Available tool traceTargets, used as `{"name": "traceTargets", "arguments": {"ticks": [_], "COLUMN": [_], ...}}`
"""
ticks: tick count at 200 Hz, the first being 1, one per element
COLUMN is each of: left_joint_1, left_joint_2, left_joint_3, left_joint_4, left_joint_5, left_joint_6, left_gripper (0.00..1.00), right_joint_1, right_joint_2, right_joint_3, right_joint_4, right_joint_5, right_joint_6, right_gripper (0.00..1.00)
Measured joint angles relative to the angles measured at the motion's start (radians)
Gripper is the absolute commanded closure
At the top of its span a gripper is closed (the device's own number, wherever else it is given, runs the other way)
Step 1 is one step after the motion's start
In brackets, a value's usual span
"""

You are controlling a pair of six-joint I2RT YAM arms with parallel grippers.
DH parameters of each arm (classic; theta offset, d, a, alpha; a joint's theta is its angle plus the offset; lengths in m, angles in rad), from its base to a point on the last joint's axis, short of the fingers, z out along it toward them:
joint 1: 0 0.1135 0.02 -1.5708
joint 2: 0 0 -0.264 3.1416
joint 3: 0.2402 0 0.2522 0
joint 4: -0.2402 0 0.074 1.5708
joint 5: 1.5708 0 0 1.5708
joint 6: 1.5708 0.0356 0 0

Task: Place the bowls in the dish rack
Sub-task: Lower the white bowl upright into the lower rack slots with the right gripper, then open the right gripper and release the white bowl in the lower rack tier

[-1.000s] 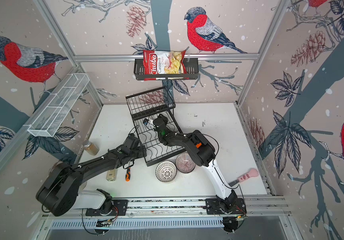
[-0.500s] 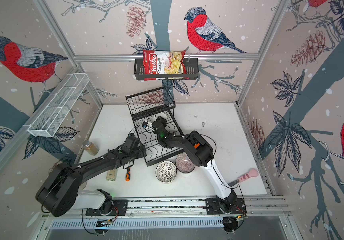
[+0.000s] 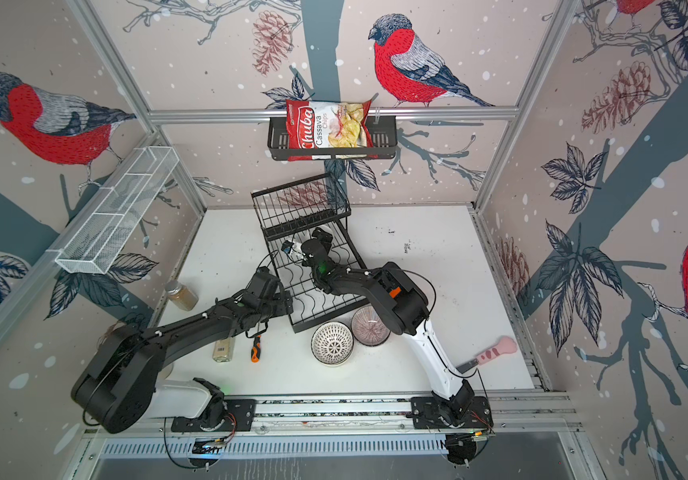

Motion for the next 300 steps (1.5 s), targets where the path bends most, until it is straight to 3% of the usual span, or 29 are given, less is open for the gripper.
{"name": "traceTargets", "arguments": {"ticks": [113, 217, 300], "left_joint_1": [0.000, 0.000, 0.000], "left_joint_2": [-0.004, -0.004, -0.004], "left_joint_3": [-0.002, -0.004, -0.004], "left_joint_4": [0.000, 0.001, 0.001], "left_joint_5": [-0.005, -0.006, -0.006], "left_joint_6": [0.000, 0.000, 0.000], "left_gripper": [0.17, 0.17, 0.17], "right_joint_1": [0.009, -0.031, -0.043], "right_joint_2": [-0.041, -0.013, 0.036], "right_joint_3": [-0.021, 0.058, 0.081], "right_joint_4": [-0.090, -0.121, -0.090], "right_joint_5": [-0.086, -0.198, -0.130], "right_joint_6": [0.129, 0.278, 0.338], "right_gripper": [0.04, 0.04, 0.04]}}
